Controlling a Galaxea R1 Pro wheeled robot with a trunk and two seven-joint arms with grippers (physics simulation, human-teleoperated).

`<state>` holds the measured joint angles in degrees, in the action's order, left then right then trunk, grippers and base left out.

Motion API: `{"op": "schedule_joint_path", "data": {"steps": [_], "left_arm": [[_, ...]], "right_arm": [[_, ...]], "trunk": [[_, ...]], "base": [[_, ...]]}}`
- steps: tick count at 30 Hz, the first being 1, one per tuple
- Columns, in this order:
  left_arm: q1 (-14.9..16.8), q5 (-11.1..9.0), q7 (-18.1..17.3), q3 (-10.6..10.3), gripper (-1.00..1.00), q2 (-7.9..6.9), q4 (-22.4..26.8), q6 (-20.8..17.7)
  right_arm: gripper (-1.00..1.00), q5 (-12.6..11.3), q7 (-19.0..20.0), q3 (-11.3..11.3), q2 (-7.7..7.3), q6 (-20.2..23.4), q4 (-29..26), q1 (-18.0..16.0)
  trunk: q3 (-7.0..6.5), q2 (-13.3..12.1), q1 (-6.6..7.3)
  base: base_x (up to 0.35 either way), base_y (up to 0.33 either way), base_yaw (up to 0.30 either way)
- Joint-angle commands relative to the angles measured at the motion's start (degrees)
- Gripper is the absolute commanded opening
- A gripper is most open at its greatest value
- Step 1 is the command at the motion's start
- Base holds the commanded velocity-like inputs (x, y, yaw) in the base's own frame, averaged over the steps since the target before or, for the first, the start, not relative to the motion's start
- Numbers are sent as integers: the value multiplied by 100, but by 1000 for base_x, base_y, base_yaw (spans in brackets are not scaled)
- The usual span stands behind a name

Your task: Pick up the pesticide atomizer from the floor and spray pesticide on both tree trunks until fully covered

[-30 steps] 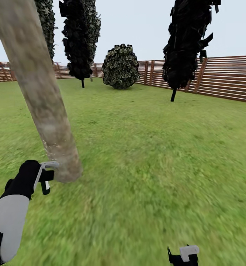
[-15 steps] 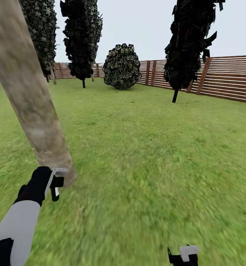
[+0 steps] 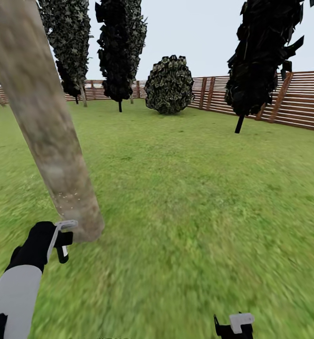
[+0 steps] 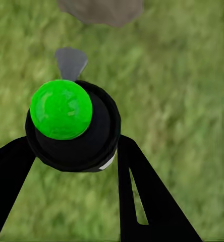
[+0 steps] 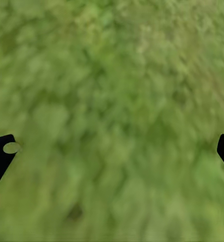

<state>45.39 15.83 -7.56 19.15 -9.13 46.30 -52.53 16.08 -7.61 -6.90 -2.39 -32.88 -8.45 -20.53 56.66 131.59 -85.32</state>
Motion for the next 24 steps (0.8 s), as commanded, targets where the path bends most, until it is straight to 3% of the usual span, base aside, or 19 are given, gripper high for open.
{"op": "schedule_joint_path", "data": {"steps": [1, 4, 6, 9, 11, 13, 14, 16, 17, 18, 20, 23, 24], "left_arm": [[9, 127, -48, 7, -100, 64, 8, -13], [54, 121, -8, 9, -100, 148, 10, -21], [128, 116, 142, 0, -100, 319, 57, -47], [410, 137, 242, 4, -100, 429, 72, -77], [684, 147, 265, 28, -100, 314, 83, -105], [692, 132, 260, 28, -100, 83, 83, -107], [682, 128, 258, 18, -100, 57, 85, -108], [723, 119, 256, -10, -100, 121, 97, -113], [744, 120, 259, -40, -100, 193, 100, -111], [817, 135, 262, -134, -100, 356, 104, -120], [900, 140, 264, -272, -100, 460, 106, -199], [1061, 145, 264, -293, -100, 408, 113, -413], [1084, 147, 262, -277, -100, 322, 185, -456]], "right_arm": [[100, 62, -20, -38, 0, -18, 6, -3], [100, 62, -21, -39, -6, -17, 4, -3], [100, 62, -21, -38, -7, -16, 3, -3], [100, 62, -21, -39, -7, -16, 3, -3], [100, 62, -21, -40, -7, -16, 2, -3], [100, 57, -22, -43, -11, -16, -3, -3], [100, 56, -24, -45, -13, -16, -5, -3], [100, 56, -22, -40, -22, -24, -7, -3], [100, 58, -22, -37, -23, -24, -7, -3], [100, 60, -21, -33, -24, -25, -7, -3], [100, 61, -21, -33, -25, -25, -7, -3], [100, 62, -21, -38, -25, -25, -7, -3], [100, 62, -21, -39, -25, -25, -7, -3]], "trunk": [[5, 2, 1], [5, 2, 1], [5, 2, 1], [5, 2, 1], [5, 2, 1], [5, 2, 1], [5, 2, 1], [5, 2, 1], [5, 2, 1], [5, 2, 1], [5, 2, 1], [5, 2, 1], [5, 2, 1]], "base": [[5, 0, 275], [2, 0, 275], [0, 0, 275], [0, 0, 275], [0, 0, 275], [0, 0, 203], [0, 0, 93], [0, 0, 27], [0, 0, 10], [0, 0, 4], [0, 0, 2], [0, 0, 0], [0, 0, 0]]}}
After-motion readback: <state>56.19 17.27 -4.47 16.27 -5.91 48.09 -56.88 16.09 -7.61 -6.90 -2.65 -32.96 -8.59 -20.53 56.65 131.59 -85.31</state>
